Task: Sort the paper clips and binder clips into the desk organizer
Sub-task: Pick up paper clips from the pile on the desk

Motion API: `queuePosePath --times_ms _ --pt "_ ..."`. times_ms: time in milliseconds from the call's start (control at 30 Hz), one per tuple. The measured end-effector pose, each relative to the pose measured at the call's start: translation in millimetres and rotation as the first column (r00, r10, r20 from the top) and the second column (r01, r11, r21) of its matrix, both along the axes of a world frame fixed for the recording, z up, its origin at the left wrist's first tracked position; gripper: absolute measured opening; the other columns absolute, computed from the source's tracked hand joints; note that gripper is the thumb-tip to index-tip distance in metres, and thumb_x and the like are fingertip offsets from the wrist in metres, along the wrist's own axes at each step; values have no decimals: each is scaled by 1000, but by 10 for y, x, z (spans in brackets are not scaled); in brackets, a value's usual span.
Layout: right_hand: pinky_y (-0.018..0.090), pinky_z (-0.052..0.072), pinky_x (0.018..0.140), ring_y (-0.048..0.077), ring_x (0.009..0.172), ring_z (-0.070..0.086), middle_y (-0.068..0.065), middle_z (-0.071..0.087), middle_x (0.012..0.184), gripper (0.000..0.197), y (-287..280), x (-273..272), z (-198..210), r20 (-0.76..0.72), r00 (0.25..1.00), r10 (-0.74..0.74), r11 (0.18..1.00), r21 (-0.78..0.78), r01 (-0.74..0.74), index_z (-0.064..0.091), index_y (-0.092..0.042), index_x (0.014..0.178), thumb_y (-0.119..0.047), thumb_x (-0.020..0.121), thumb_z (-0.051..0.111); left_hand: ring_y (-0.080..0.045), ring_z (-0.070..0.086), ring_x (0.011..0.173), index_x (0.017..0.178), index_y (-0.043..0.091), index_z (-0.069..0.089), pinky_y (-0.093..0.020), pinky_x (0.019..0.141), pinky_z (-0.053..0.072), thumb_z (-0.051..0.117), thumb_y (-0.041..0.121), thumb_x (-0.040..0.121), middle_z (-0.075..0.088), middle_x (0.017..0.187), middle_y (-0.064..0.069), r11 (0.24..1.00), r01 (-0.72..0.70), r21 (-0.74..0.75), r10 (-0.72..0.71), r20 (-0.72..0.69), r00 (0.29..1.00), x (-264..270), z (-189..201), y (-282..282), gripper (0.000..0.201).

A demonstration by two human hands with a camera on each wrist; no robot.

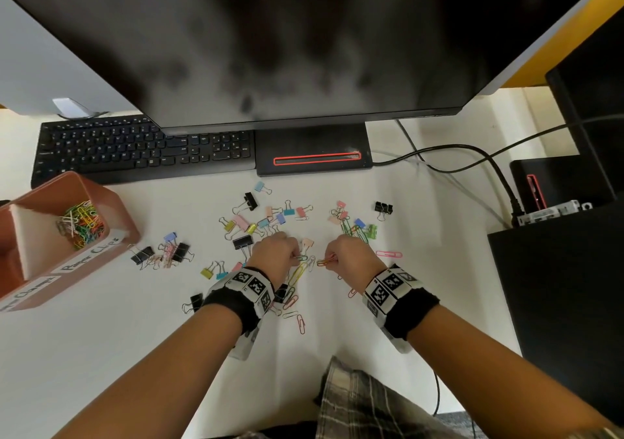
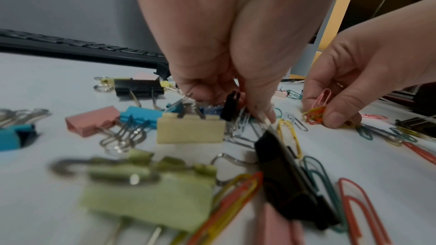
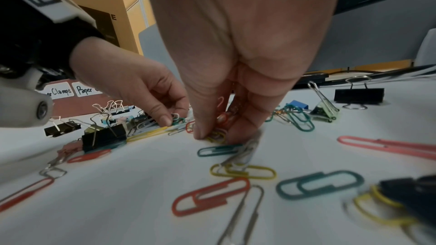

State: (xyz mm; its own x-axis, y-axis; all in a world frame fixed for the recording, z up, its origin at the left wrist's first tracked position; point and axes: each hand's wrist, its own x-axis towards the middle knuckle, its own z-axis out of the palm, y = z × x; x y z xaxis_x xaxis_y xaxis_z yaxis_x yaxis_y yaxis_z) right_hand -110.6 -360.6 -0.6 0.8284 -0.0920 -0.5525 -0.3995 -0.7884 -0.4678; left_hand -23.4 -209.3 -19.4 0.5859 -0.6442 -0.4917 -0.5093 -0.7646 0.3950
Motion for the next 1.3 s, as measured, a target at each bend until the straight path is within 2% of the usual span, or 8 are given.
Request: queuePosePath --times_ms 167,300,400,500,633,733,933,1300 --pt "28 43 76 27 92 62 14 66 100 19 -46 -52 -5 31 999 21 998 51 -22 67 -5 99 -16 90 55 -17 52 77 80 12 58 -27 73 43 58 22 88 52 78 4 981 -121 -155 116 -38 992 29 171 82 12" --pt "26 43 72 23 87 62 9 68 94 16 -122 -58 25 102 994 33 993 107 -44 67 -9 95 -19 89 57 -4 52 66 85 14 60 -6 59 40 65 21 84 57 74 7 880 -351 -321 332 -115 936 136 465 227 8" --pt "31 46 80 23 91 60 8 67 99 20 -94 5 80 134 984 116 987 96 -129 67 -10 100 -23 91 55 -1 54 69 90 17 63 2 61 38 68 20 82 63 80 4 859 -374 -351 353 -123 927 92 619 352 10" --pt "30 43 83 23 94 59 9 64 101 23 4 94 81 115 971 211 971 88 -221 68 -10 104 -24 91 55 -6 58 71 100 17 64 -3 63 40 68 24 82 65 85 6 923 -315 -222 286 -153 946 -102 560 386 20" --pt "32 42 82 27 97 58 12 62 104 22 104 170 53 76 960 271 960 51 -275 68 -8 104 -17 92 52 -15 61 80 113 14 61 -28 85 50 64 24 85 70 96 -2 960 -268 -81 256 -134 957 -337 319 318 30" --pt "35 45 83 29 97 58 14 58 106 22 129 190 37 70 957 281 960 -3 -281 67 -4 104 -14 91 52 -24 60 91 106 11 62 -35 87 48 62 24 85 65 97 -8 969 -244 -50 242 -40 969 -358 170 237 25" --pt "37 47 84 30 97 57 15 60 104 22 114 148 16 77 966 246 969 -56 -242 67 -3 101 -15 92 52 -27 61 87 87 8 63 -38 84 51 63 20 84 53 111 -10 990 -122 64 116 92 989 -276 84 128 13" --pt "34 48 80 31 94 63 18 65 103 24 140 50 -20 18 992 128 990 -68 -126 66 0 103 -8 92 46 -25 58 92 96 13 54 -37 85 45 49 16 92 58 96 -7 989 -2 146 -12 96 995 -295 177 104 8"
